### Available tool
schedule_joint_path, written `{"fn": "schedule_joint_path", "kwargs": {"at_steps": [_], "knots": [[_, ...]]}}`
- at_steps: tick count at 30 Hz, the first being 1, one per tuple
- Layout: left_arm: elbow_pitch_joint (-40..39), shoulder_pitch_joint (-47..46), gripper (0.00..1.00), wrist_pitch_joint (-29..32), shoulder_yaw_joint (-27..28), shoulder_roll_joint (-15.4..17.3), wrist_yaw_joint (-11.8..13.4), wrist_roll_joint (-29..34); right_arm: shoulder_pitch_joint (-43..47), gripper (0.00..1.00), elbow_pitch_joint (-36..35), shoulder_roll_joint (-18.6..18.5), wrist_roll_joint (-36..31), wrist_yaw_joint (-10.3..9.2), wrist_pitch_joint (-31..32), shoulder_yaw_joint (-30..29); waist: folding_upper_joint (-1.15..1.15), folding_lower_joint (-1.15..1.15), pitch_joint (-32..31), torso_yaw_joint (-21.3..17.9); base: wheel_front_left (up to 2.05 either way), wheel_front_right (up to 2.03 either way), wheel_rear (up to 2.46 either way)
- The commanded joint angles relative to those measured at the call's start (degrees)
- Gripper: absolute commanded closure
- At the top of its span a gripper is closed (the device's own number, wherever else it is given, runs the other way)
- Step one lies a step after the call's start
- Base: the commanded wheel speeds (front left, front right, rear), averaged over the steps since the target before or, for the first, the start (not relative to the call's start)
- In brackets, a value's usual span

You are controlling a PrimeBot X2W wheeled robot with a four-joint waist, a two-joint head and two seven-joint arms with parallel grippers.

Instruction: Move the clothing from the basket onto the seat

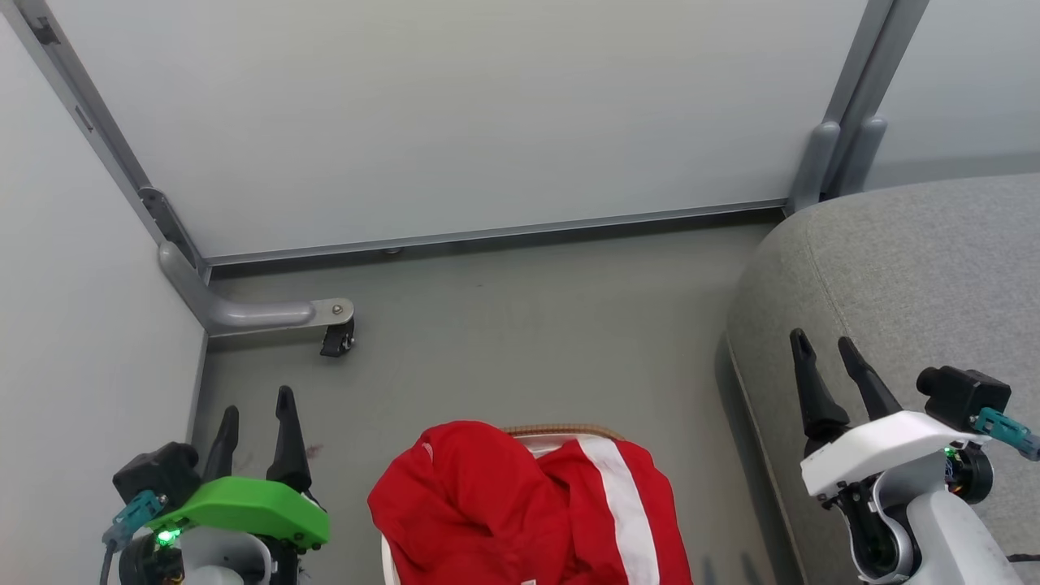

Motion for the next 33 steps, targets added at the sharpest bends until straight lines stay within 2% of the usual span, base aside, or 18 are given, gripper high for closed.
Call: {"fn": "schedule_joint_path", "kwargs": {"at_steps": [1, 13, 33], "knots": [[-0.80, -1.60, 0.00, -0.59, -0.18, 0.62, 0.19, 1.61, -1.53, 0.00, -0.96, -0.14, -1.84, 0.03, -0.65, -0.27, 0.00, 0.00, -0.04, 0.05, 0.00, 0.00, 0.00], [-0.05, -1.76, 0.00, -2.31, -0.11, -0.06, -0.89, 7.81, -1.64, 0.00, -0.63, -0.05, -9.41, 0.03, -2.37, 0.31, 0.00, 0.00, -0.36, 0.20, 0.00, 0.00, 0.00], [4.80, 1.58, 0.00, -4.81, 0.73, -1.77, -2.26, 16.12, 0.75, 0.00, 5.23, 0.34, -18.86, 0.03, -4.87, 0.60, 0.00, 0.00, -0.62, 0.71, 0.00, 0.00, 0.00]]}}
